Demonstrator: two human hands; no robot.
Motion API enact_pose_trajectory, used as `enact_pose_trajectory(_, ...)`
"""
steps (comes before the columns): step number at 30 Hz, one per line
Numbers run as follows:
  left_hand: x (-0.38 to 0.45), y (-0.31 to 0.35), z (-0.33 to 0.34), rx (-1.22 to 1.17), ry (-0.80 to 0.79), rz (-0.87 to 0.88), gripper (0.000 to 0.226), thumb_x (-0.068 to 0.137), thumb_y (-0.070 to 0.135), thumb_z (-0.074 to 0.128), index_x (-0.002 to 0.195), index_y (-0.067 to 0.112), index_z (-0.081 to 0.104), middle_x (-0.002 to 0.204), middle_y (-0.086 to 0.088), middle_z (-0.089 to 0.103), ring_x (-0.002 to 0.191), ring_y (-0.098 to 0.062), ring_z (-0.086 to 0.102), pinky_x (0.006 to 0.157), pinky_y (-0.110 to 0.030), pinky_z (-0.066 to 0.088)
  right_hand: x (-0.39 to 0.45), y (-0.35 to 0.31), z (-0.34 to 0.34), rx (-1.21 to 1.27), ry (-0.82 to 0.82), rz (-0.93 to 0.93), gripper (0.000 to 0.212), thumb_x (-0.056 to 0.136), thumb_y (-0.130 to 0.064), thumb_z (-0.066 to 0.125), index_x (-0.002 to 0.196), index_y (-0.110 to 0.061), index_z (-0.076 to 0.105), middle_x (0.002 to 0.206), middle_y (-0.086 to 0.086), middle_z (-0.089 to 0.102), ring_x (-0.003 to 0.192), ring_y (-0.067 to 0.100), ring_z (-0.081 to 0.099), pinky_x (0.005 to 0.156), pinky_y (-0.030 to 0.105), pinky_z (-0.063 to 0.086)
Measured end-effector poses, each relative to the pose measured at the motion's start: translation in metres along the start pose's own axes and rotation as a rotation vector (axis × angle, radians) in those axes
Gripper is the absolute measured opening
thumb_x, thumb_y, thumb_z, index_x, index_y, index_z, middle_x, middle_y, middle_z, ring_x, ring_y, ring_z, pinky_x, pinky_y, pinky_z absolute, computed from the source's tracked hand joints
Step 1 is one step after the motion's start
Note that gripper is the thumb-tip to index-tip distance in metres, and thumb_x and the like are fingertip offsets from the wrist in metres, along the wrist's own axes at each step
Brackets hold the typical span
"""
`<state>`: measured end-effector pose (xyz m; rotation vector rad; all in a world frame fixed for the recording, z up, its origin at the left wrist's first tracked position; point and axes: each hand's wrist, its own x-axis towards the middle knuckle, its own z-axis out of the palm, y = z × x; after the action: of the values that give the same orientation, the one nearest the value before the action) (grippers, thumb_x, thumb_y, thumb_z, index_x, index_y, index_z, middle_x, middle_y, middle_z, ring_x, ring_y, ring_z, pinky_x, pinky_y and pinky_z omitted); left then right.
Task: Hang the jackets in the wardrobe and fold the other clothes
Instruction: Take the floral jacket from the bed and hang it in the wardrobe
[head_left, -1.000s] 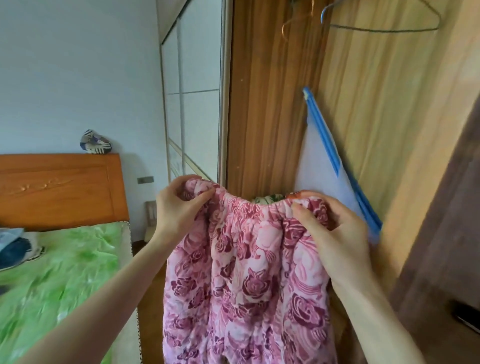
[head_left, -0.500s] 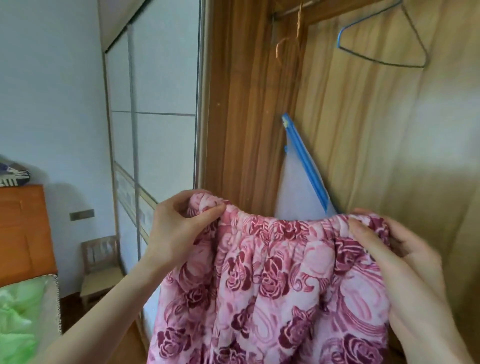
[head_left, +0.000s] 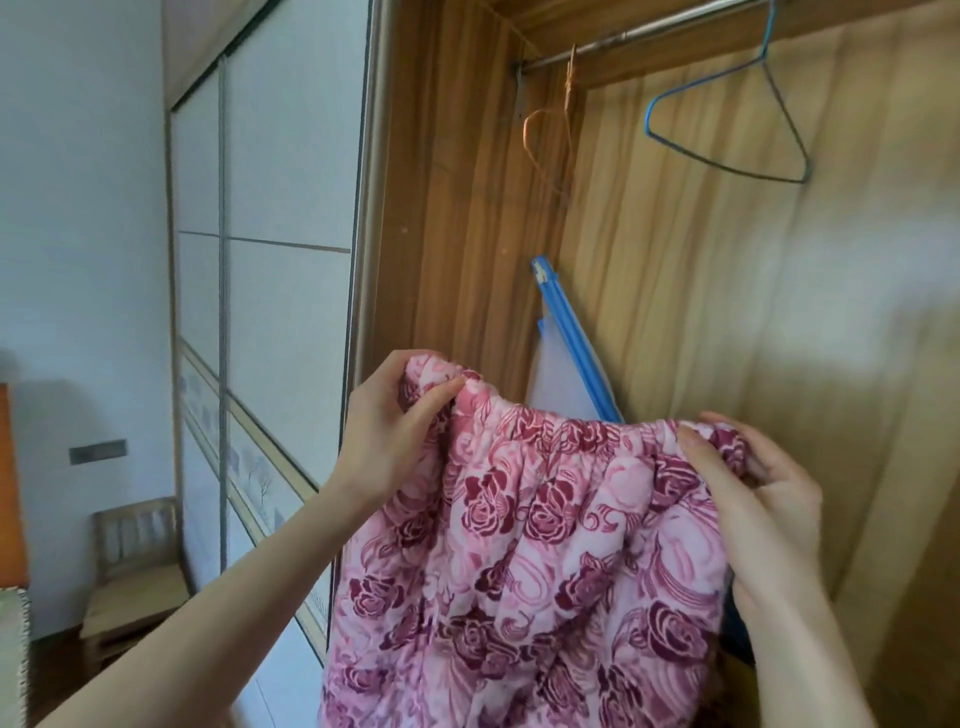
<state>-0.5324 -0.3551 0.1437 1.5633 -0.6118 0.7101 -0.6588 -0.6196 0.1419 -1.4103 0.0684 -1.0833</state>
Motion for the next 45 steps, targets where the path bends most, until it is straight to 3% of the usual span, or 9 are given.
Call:
enact_pose_trajectory(7, 0.037, -0.038, 0.009, 0.142, -0.092, 0.126, 0.029, 0.101, 0.041, 0.065, 0.119, 0.020, 0.055, 0.097, 0.016, 0.068, 0.092, 0.004, 0.066, 0.076, -0.010, 0.048, 0.014, 0.007, 0.018, -0.090, 0.052, -0.049, 0.030, 0.086, -0.013, 0.082, 0.113, -0.024, 0.076, 0.099, -0.005, 0.080, 0.099, 0.022, 0.077, 0.092, 0.042, 0.062)
enact_pose_trajectory(17, 0.119, -0.082, 0.025, -0.242, -0.148, 0.157, 0.031, 0.090, 0.031, 0.081, 0.115, 0.018, 0.067, 0.104, 0.011, 0.071, 0.098, -0.002, 0.068, 0.084, -0.012, 0.051, 0.035, 0.004, 0.068, -0.255, 0.212, -0.110, 0.020, 0.084, -0.016, 0.084, 0.102, -0.023, 0.079, 0.099, 0.003, 0.080, 0.100, 0.028, 0.076, 0.094, 0.045, 0.060)
enact_pose_trajectory(22, 0.136, -0.081, 0.037, -0.425, -0.144, 0.149, 0.029, 0.086, 0.024, 0.086, 0.110, 0.018, 0.070, 0.102, 0.008, 0.073, 0.097, -0.005, 0.070, 0.082, -0.015, 0.054, 0.039, -0.012, 0.081, -0.325, 0.224, -0.080, 0.016, 0.095, -0.032, 0.073, 0.109, -0.025, 0.078, 0.102, 0.000, 0.079, 0.101, 0.022, 0.075, 0.096, 0.042, 0.058)
enact_pose_trajectory(28, 0.157, -0.074, 0.062, -0.493, -0.272, 0.133, 0.033, 0.083, 0.028, 0.089, 0.111, 0.023, 0.072, 0.100, 0.011, 0.076, 0.094, -0.006, 0.074, 0.086, -0.032, 0.061, 0.104, -0.082, 0.113, -0.384, 0.333, -0.188, 0.047, 0.100, -0.059, 0.056, 0.116, -0.017, 0.070, 0.104, 0.003, 0.078, 0.092, 0.016, 0.072, 0.081, 0.032, 0.052)
enact_pose_trajectory(34, 0.179, -0.067, 0.085, -0.507, -0.338, 0.098, 0.029, 0.082, 0.032, 0.089, 0.105, 0.022, 0.074, 0.094, 0.007, 0.079, 0.090, -0.007, 0.075, 0.087, -0.036, 0.061, 0.195, -0.166, 0.164, -0.550, 0.343, -0.133, 0.064, 0.084, -0.082, 0.050, 0.108, -0.023, 0.055, 0.113, 0.001, 0.071, 0.107, 0.021, 0.064, 0.096, 0.036, 0.049)
enact_pose_trajectory(38, 0.196, -0.063, 0.093, -0.495, -0.359, 0.123, 0.025, 0.083, 0.032, 0.089, 0.102, 0.023, 0.075, 0.092, 0.008, 0.079, 0.089, -0.006, 0.075, 0.087, -0.035, 0.061, 0.238, -0.200, 0.199, -0.528, 0.273, -0.009, 0.046, 0.102, -0.046, 0.054, 0.142, -0.021, 0.050, 0.134, -0.001, 0.063, 0.078, 0.011, 0.067, 0.060, 0.026, 0.040)
enact_pose_trajectory(41, 0.203, -0.068, 0.099, -0.465, -0.377, 0.143, 0.025, 0.085, 0.034, 0.086, 0.104, 0.024, 0.074, 0.092, 0.009, 0.078, 0.090, -0.005, 0.074, 0.088, -0.040, 0.061, 0.260, -0.202, 0.212, -0.546, 0.284, 0.132, 0.018, 0.103, -0.038, 0.056, 0.114, -0.024, 0.056, 0.116, -0.010, 0.073, 0.058, 0.006, 0.063, 0.055, 0.026, 0.038)
enact_pose_trajectory(43, 0.206, -0.074, 0.100, -0.460, -0.401, 0.157, 0.024, 0.088, 0.036, 0.084, 0.106, 0.025, 0.074, 0.094, 0.009, 0.078, 0.092, -0.006, 0.074, 0.090, -0.044, 0.060, 0.275, -0.199, 0.216, -0.549, 0.309, 0.156, 0.024, 0.104, -0.037, 0.056, 0.083, -0.023, 0.054, 0.081, -0.012, 0.066, 0.044, 0.004, 0.054, 0.045, 0.019, 0.038)
enact_pose_trajectory(45, 0.209, -0.078, 0.097, -0.474, -0.419, 0.161, 0.022, 0.090, 0.037, 0.082, 0.108, 0.026, 0.073, 0.096, 0.010, 0.078, 0.095, -0.007, 0.074, 0.092, -0.046, 0.059, 0.288, -0.197, 0.217, -0.536, 0.370, 0.114, 0.031, 0.106, -0.027, 0.053, 0.076, -0.022, 0.050, 0.064, -0.009, 0.047, 0.023, 0.004, 0.037, 0.033, 0.010, 0.029)
